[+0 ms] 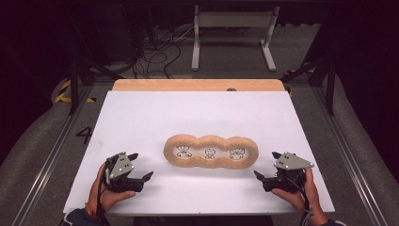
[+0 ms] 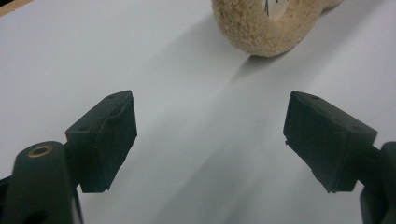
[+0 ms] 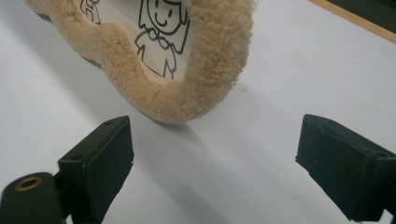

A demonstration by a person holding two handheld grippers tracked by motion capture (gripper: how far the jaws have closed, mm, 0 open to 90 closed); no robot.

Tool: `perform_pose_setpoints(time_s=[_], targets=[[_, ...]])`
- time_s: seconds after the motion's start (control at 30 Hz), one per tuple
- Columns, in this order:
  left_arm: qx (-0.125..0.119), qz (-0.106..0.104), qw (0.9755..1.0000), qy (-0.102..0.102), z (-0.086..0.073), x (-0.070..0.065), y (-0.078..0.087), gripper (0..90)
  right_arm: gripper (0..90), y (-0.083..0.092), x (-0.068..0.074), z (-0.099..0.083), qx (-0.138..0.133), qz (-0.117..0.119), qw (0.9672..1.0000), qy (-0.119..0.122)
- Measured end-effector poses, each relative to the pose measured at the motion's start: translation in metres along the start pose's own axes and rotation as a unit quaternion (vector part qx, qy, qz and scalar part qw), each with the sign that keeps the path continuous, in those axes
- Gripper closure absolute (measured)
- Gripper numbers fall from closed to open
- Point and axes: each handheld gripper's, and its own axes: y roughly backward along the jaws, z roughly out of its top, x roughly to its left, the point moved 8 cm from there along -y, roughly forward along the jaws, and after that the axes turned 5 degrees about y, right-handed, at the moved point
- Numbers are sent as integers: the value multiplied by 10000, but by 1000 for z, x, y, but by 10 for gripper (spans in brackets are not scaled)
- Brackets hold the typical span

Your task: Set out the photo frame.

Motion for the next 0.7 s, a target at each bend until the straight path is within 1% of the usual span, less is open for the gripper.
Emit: perform_pose_setpoints(time_s=[0.17, 0.2, 0.37, 0.4, 0.47, 0.5, 0.67, 0.7], targets=[[-32, -92, 9999, 45, -4, 0, 4, 141, 111, 3, -1, -5, 5, -48, 10000, 2], [-25, -72, 10000, 34, -5, 0, 5, 140, 111, 4, -1, -6, 9, -50, 10000, 27], [-68, -161, 9998, -8, -9, 0, 11, 110, 112, 8, 0, -10, 21, -144, 9999, 82], [-76, -168, 9998, 15, -10, 0, 12, 108, 112, 9, -1, -11, 18, -154, 9998, 97], [-59, -150, 9999, -4, -12, 1, 13, 106, 112, 11, -1, -14, 0, -170, 9998, 84], [-54, -141, 9999, 31, -14, 2, 14, 105, 113, 12, -2, -15, -6, -182, 9998, 88], [-61, -129, 9999, 74, -18, 5, 16, 103, 113, 17, -5, -22, -21, -226, 9997, 52], [-66, -127, 9998, 112, -19, 6, 17, 103, 113, 18, -6, -23, -29, -238, 9997, 35]])
